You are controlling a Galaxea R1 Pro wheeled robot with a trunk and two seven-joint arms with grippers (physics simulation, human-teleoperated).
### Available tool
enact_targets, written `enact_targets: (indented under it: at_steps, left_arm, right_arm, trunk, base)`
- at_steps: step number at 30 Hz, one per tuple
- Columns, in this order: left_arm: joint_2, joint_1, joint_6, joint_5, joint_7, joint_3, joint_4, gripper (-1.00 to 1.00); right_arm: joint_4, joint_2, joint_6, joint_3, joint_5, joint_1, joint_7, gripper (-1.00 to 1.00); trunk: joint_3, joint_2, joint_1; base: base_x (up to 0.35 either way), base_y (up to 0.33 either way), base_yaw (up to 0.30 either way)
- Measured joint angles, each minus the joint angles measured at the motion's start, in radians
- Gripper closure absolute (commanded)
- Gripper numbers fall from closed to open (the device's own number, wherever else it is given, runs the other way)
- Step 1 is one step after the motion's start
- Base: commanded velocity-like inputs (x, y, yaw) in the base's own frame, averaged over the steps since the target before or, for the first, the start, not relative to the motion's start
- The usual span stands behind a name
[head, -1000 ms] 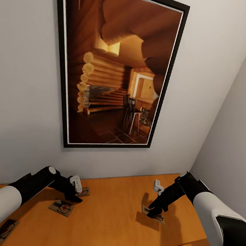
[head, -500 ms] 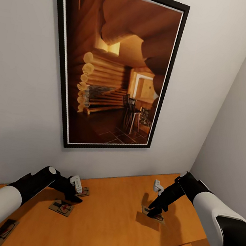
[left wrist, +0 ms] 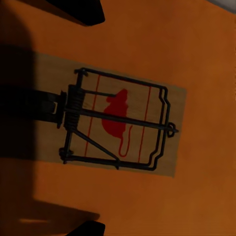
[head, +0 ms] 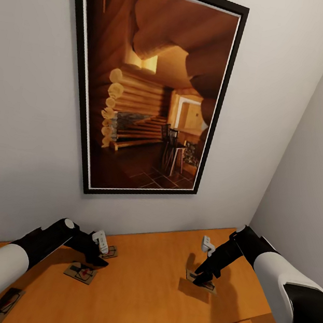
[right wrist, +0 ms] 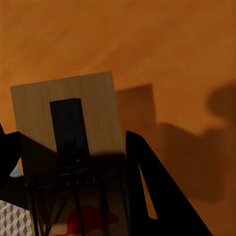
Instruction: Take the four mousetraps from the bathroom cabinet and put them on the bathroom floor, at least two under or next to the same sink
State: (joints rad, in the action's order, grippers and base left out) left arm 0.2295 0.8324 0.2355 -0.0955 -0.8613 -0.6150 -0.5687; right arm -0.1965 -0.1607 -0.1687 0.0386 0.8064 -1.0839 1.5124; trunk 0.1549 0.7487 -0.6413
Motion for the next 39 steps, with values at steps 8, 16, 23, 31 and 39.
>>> enact_targets:
  at_steps: [8,16,23,31,39]
  left_arm:
    - [0.000,0.000,0.001,-0.001,0.000,0.000,-0.001,1.00]
    - [0.000,0.000,0.002,0.000,0.000,0.000,-0.001,1.00]
    - [0.000,0.000,0.006,0.003,0.001,0.000,-0.001,1.00]
    - [0.000,0.000,0.008,0.003,0.001,0.000,-0.001,1.00]
    - [0.000,0.000,0.006,0.001,-0.001,0.001,-0.001,1.00]
  right_arm:
    - [0.000,0.000,0.000,0.000,0.000,0.000,0.000,1.00]
    - [0.000,0.001,0.000,0.000,0.000,0.000,0.000,1.00]
    - [0.000,0.001,0.000,0.000,0.000,0.000,0.000,1.00]
    - [0.000,0.001,0.000,0.000,0.000,0.000,0.000,1.00]
    - [0.000,0.001,0.000,0.000,0.000,0.000,0.000,1.00]
  trunk:
    - [0.000,0.000,0.000]
    - [0.000,0.000,0.000]
    - [0.000,0.000,0.000]
    - [0.000,0.000,0.000]
    - [0.000,0.000,0.000]
  base:
    - [0.000,0.000,0.000]
    - [0.000,0.000,0.000]
    - [0.000,0.000,0.000]
    - [0.000,0.000,0.000]
    - [0.000,0.000,0.000]
